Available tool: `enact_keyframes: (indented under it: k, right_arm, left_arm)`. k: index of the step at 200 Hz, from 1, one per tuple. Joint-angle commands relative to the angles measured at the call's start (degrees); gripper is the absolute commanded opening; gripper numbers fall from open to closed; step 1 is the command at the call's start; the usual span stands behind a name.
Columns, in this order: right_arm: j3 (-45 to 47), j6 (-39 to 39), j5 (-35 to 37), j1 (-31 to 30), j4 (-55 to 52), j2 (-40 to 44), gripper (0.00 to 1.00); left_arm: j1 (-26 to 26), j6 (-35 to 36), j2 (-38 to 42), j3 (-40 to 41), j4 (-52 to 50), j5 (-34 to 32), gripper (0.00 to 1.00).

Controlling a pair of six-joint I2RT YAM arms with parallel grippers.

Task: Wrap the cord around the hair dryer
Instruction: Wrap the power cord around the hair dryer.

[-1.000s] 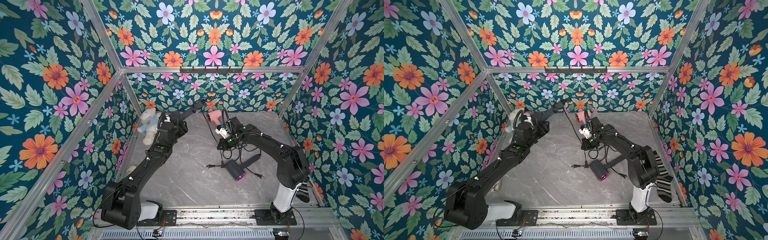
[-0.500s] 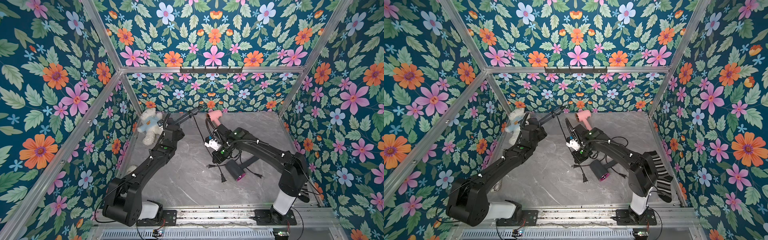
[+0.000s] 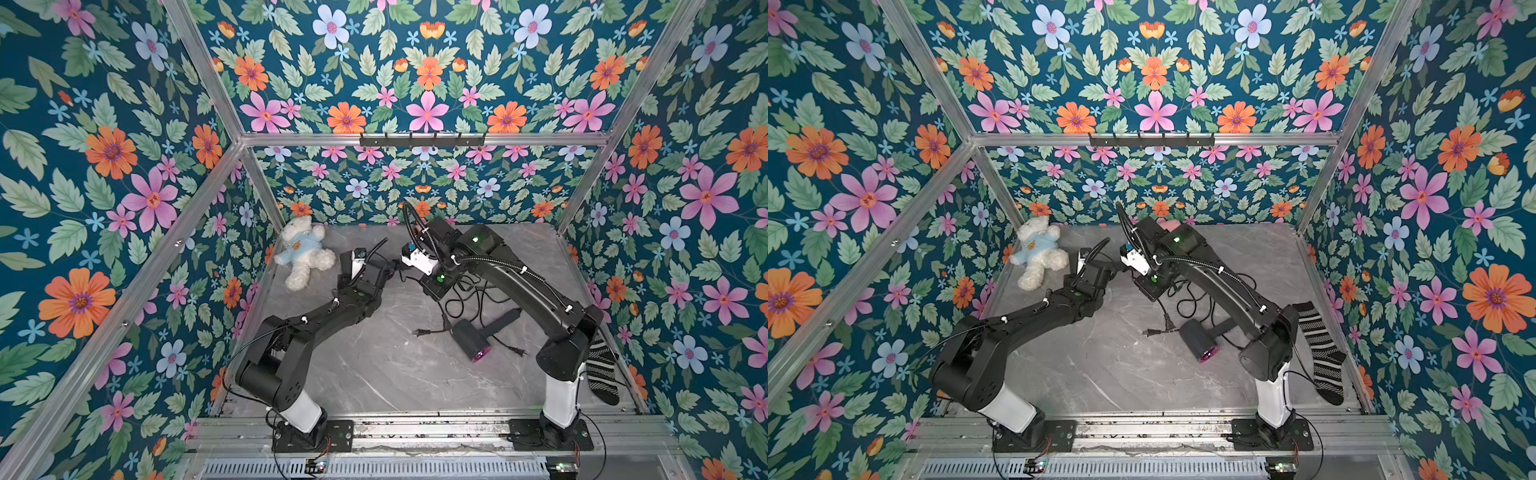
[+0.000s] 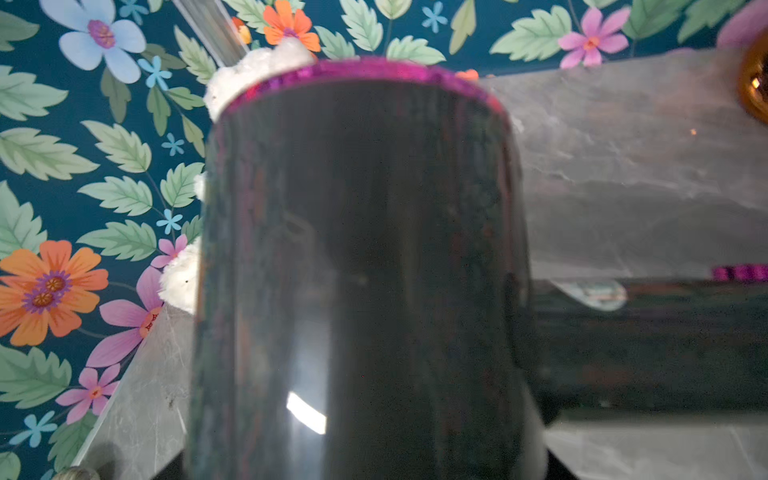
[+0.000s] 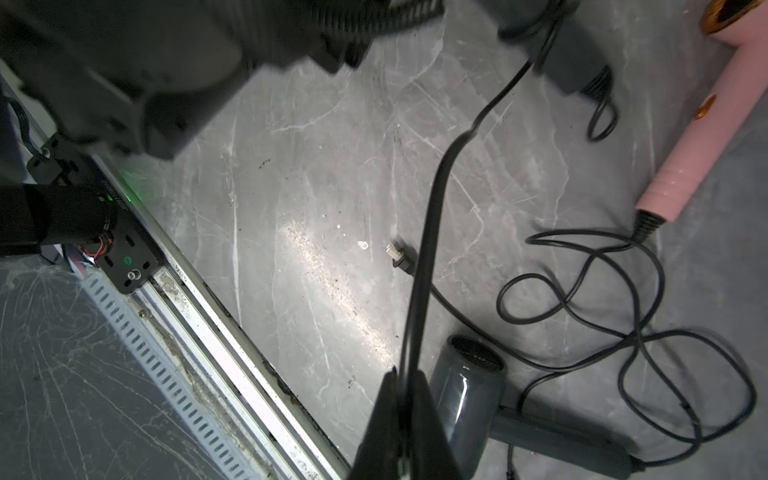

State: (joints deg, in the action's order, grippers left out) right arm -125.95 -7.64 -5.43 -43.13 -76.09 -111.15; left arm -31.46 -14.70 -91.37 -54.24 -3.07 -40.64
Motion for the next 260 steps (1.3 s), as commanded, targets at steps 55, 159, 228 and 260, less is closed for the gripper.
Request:
enact_keyframes:
  k: [55, 159, 228, 260]
  right_arm:
    - [-14.67, -1.95, 1.64, 9.31, 0.49, -6.61, 0.00]
    - [14.17, 0.54, -15.83, 23.10, 22.28, -1.15, 0.00]
    - [31.59, 7.32, -28.25, 24.73, 38.29, 2.49, 0.00]
    - [37.38, 10.84, -31.83, 24.08, 43.77, 3.26, 0.00]
  left_arm:
    - [-8.92, 18.43, 7.58, 3.67, -9.00, 24.54, 0.00]
    - [-4.65, 13.74, 25.81, 13.00, 0.68, 51.91, 0.00]
    - [4.17, -13.84, 26.16, 20.13, 31.55, 55.31, 0.00]
    - [4.22, -27.38, 21.45, 19.31, 35.14, 41.37, 0.00]
